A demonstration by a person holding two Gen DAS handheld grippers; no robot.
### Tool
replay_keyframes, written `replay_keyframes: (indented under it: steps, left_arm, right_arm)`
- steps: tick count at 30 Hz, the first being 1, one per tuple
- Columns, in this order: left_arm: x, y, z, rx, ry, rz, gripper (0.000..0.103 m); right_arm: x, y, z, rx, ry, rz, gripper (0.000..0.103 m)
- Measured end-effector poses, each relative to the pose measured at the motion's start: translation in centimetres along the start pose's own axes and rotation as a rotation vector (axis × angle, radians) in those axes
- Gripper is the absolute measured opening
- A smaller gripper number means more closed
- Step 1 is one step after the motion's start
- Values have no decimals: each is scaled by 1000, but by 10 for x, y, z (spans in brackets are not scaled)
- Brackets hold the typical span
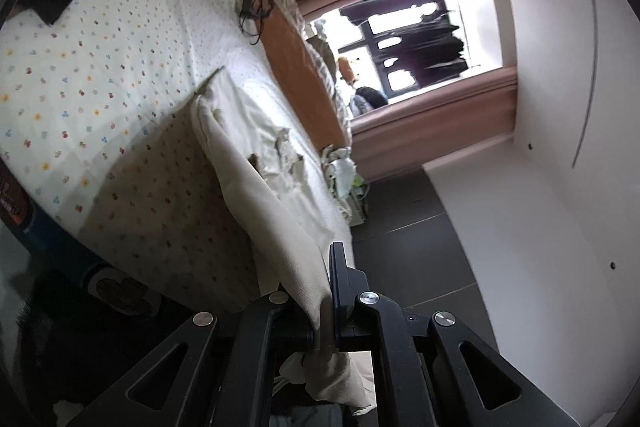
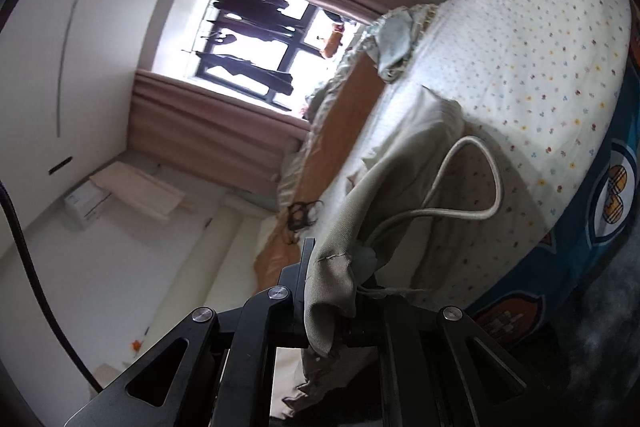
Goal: Fold large clothes
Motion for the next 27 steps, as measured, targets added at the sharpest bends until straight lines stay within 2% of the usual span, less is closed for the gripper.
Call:
replay_keyframes:
  steps: [6,12,19,27]
  left_arm:
    - [-9,-17,-34,-51,-73,-25,5]
    - [-19,-15,-52,-90,-102,-32,5]
    - [-23,4,-37,-105,-106,-33,5]
    - [-42,50,0,-130,-127,1,5]
  right_arm:
    - [32,-5,-21,1,63,-32,10]
    - [53,-4,-31,0,96,-88,10]
    - [55,12,-17,-16,92,-83,10]
    - [77,45,17,-44,103,-117,10]
Point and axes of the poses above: each gripper's, at about its wrist camera, not at the fingertips, and z roughly the way its jaws point, x to its left, y to its top, the point moved 2 cm from there along z, roughly the way its jaws point, and after that the axes turned 5 degrees about z, right-handed, at the moved point
